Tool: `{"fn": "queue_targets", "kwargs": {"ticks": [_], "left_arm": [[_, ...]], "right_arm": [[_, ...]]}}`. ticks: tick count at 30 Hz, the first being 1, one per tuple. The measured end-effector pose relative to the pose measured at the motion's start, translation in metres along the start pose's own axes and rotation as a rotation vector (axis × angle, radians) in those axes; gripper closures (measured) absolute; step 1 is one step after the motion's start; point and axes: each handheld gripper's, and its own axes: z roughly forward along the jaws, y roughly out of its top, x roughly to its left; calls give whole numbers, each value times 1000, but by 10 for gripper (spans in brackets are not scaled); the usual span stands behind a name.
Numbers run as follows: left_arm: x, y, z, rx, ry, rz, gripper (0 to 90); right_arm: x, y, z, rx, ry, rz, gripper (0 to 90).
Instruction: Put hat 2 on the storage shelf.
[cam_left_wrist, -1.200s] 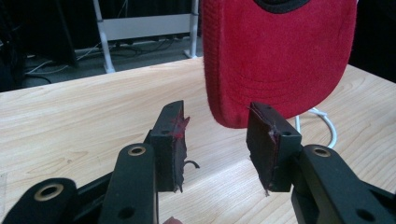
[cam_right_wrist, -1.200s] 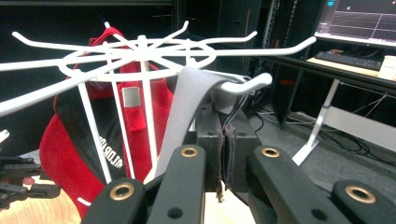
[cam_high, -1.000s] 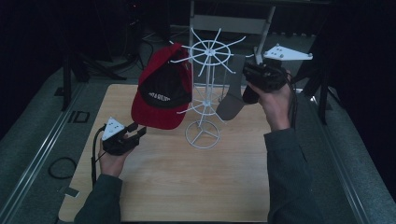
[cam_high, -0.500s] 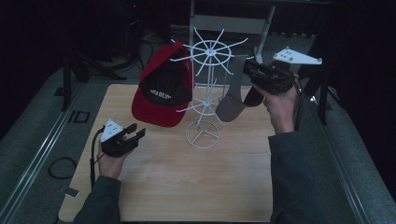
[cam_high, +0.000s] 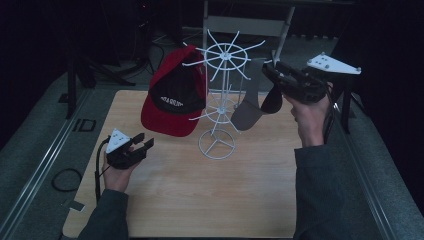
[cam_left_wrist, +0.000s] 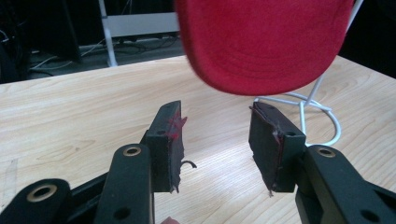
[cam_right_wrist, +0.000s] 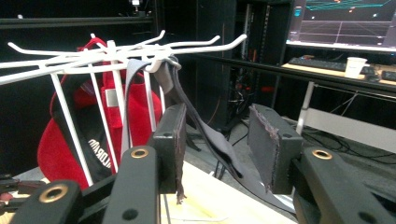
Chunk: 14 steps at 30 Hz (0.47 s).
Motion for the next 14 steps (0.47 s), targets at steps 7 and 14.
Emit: {"fn": "queue_targets", "kwargs": {"ticks": [7,14], "left_arm": [[4,-2,-1,2,6,-13,541],[8,-4,-2,0,17,-24,538]], "right_arm": [[-6,-2,-10,-7,-23,3,567],[-8,-4,-14,-11,-25,1,567]]}}
